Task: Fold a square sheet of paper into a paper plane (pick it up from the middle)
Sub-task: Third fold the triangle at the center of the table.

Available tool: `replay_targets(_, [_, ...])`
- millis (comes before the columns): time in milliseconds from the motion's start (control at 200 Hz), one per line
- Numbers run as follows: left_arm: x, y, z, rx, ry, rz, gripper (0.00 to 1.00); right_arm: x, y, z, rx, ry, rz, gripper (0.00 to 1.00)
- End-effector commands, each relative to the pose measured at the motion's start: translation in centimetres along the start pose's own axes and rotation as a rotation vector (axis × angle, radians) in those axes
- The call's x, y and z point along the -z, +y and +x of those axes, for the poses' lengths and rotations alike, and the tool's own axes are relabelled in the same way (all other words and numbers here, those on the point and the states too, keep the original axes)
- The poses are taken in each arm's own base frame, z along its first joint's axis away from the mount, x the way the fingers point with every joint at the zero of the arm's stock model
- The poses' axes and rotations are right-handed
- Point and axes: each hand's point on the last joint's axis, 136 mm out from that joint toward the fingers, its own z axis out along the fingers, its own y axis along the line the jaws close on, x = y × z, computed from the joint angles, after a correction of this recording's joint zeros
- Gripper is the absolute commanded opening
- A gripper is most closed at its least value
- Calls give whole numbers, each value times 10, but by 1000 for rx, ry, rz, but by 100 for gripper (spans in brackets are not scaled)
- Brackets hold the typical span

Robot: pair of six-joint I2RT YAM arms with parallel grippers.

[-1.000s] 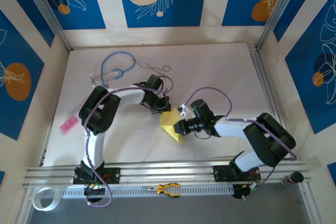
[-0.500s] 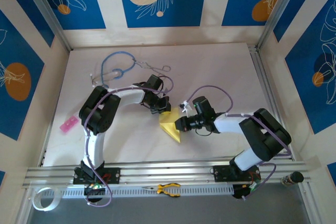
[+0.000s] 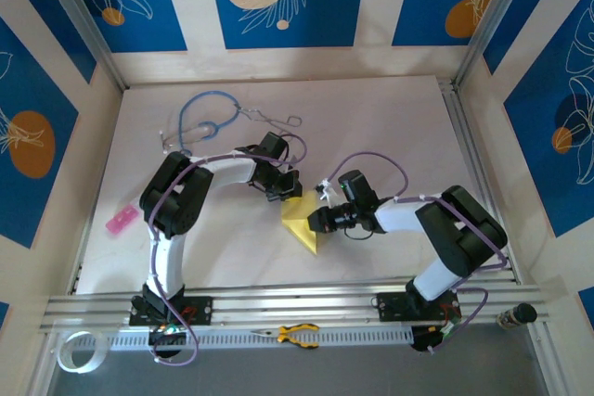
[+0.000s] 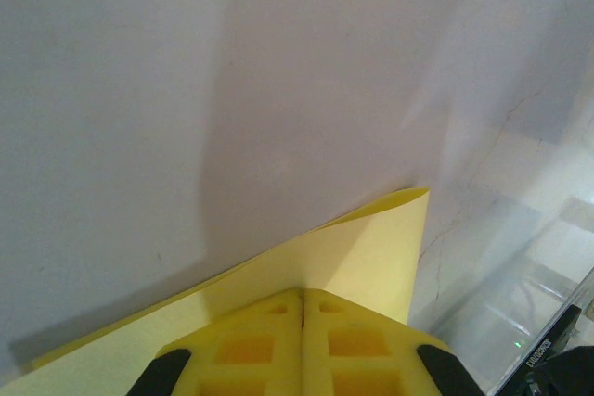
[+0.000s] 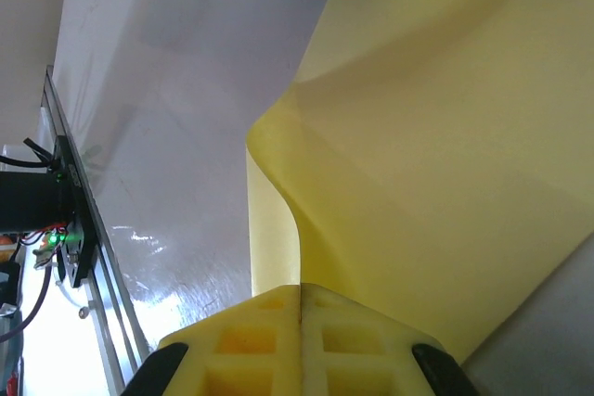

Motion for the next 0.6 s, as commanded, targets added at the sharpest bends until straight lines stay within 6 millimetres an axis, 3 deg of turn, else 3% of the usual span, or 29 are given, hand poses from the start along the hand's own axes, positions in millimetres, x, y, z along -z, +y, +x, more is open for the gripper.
replay_targets(0, [-9, 19, 12, 33, 34, -61, 4, -1, 4, -4, 1, 6, -27, 3])
replay_targets(595, [-8, 19, 12, 40, 26, -54, 4, -3, -3, -6, 2, -1, -2, 2])
